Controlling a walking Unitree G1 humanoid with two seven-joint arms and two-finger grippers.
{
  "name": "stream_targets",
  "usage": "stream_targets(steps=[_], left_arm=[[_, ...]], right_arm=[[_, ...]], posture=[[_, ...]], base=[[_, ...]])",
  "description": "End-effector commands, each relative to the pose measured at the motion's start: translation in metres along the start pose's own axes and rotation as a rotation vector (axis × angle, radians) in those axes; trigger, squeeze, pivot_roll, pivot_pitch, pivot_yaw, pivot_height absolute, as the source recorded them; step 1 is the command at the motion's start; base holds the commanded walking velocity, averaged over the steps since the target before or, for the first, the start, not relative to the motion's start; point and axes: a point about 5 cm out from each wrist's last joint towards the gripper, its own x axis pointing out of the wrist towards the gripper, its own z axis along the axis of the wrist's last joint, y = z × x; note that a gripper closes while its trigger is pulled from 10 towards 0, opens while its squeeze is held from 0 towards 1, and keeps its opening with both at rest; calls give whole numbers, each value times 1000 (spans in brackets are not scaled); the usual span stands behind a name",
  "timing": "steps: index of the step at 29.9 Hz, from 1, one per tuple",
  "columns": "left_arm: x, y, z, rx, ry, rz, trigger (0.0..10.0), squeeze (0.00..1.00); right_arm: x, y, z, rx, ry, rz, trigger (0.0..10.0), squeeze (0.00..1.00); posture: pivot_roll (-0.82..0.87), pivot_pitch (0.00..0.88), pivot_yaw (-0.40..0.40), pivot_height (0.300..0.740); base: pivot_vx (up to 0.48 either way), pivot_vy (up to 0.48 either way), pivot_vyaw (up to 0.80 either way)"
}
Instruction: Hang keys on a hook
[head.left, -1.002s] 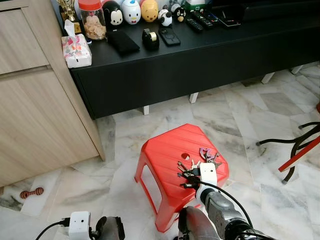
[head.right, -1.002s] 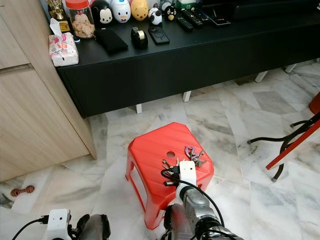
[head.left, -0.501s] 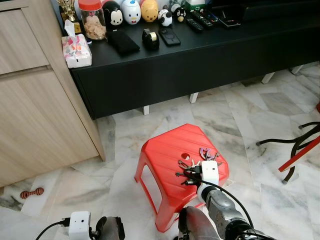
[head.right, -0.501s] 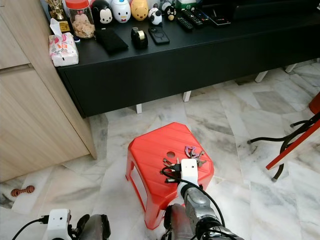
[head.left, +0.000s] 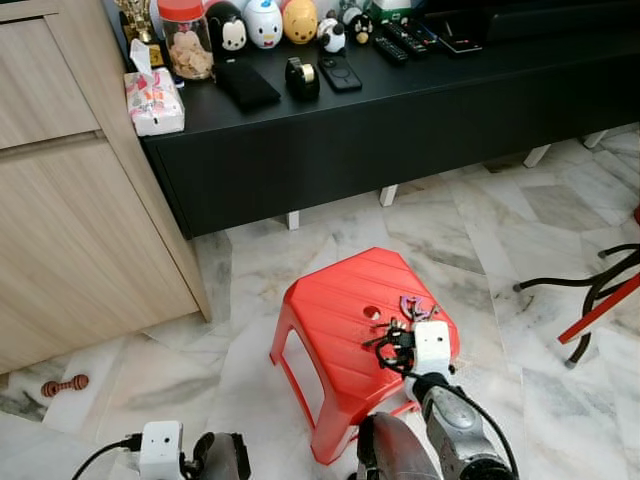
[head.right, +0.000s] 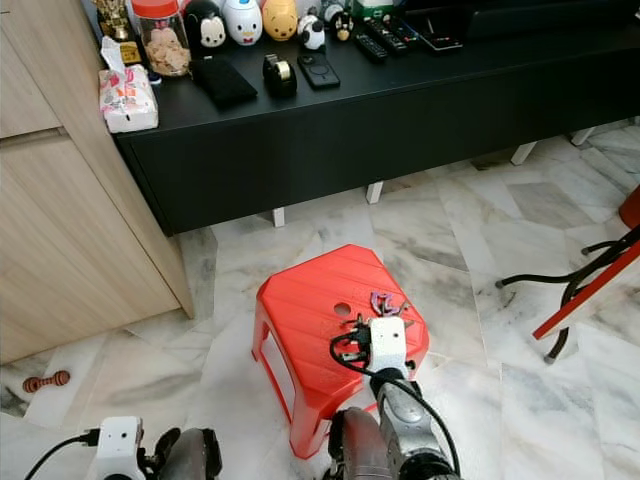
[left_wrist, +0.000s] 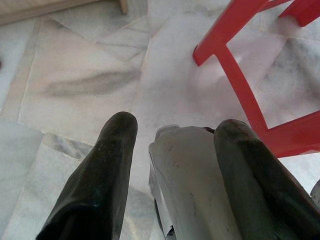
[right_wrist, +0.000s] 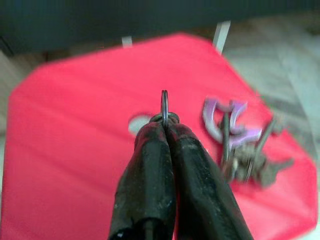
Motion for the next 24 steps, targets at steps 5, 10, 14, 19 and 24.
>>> stream_targets(steps=[5,10,14,19,24], left_arm=[[-21,-24,-56,-9,283,-78,10000,0],[-17,-26,-52,-11,280,-79,10000,0],[-13,-26,-48,-9,275,-70,10000,0],[-10,-23,-43,-19,262,-33,10000,0],[-7,-23,-40,-16,265,-34,10000,0]], right_arm=[[1,-4,13,-4,-89,-1,10000,0],[4,-6,28,-34,-160,-15,10000,0],[4,-5,40,-91,-223,-1,10000,0],[-1,-9,55,-105,-310,-18,10000,0],[-8,-11,67,-133,-381,-36,10000,0]], posture=[[89,120,-138,615],[90,92,-137,615],[89,68,-138,615],[76,49,-135,615],[66,30,-136,615]], base=[[0,0,0],[0,0,0],[0,0,0],[0,0,0],[0,0,0]])
